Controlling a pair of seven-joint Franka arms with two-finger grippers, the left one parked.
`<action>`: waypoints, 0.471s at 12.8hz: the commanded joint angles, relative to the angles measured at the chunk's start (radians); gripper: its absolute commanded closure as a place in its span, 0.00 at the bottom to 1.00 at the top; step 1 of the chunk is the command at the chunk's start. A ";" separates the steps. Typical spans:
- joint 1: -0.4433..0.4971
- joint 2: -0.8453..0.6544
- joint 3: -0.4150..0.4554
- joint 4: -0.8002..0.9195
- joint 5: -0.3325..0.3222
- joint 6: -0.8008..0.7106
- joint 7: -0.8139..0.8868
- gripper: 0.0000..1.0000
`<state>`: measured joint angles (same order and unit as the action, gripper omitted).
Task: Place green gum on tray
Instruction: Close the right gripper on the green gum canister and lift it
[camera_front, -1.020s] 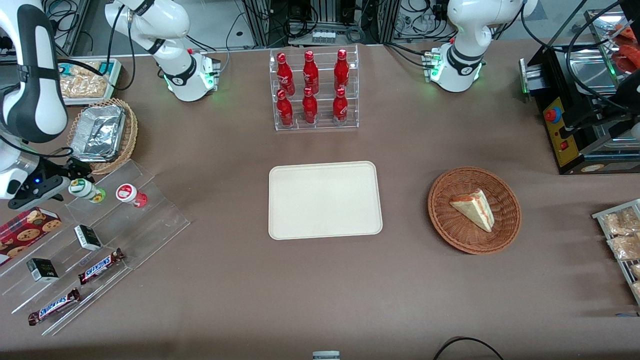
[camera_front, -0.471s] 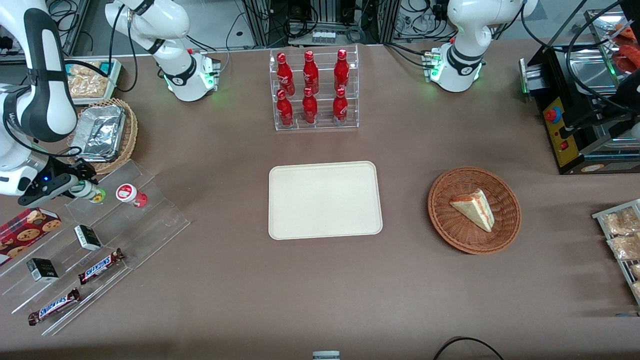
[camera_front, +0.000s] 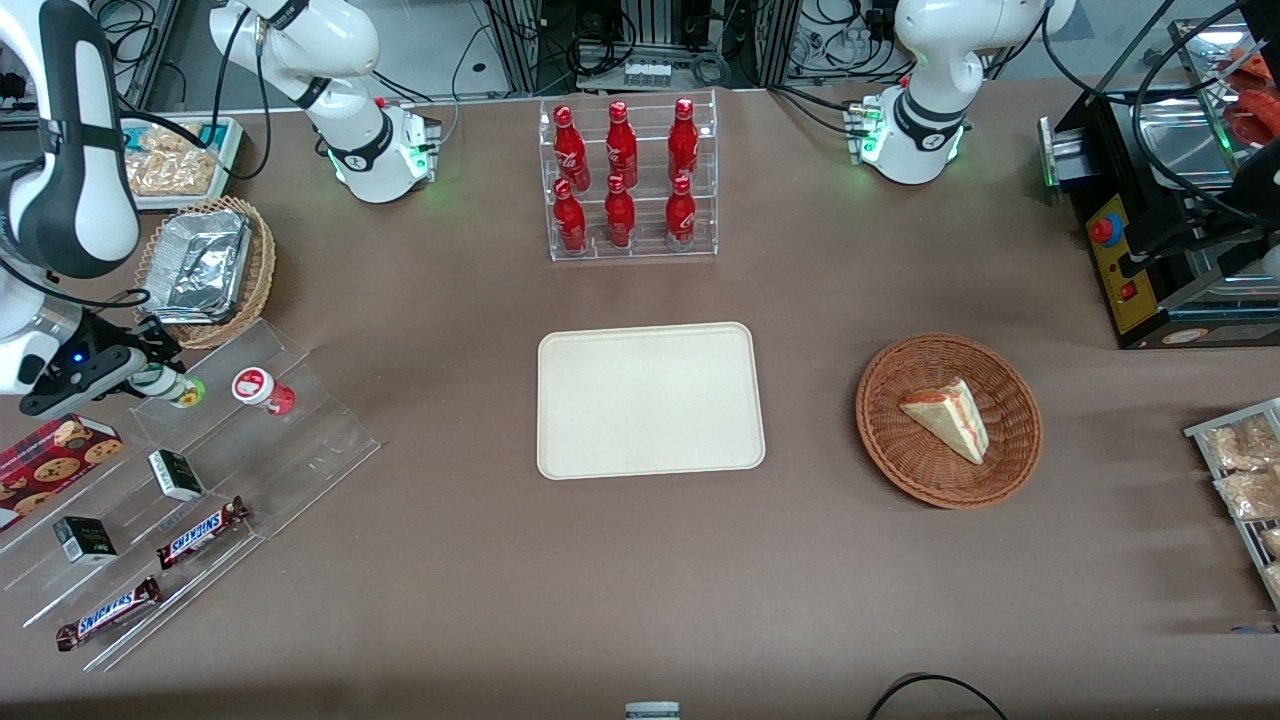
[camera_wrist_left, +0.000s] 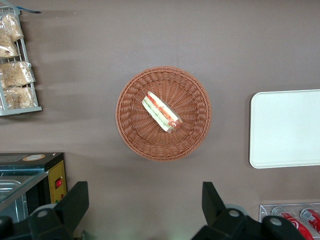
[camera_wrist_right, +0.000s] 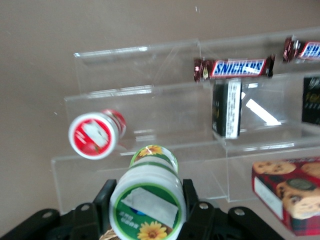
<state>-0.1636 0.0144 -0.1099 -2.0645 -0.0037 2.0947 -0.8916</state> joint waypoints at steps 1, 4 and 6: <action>0.079 0.027 -0.001 0.101 0.021 -0.106 0.093 1.00; 0.214 0.048 -0.001 0.106 0.021 -0.111 0.291 1.00; 0.316 0.061 -0.001 0.107 0.022 -0.111 0.446 1.00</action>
<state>0.0792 0.0457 -0.1012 -1.9919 0.0007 2.0079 -0.5549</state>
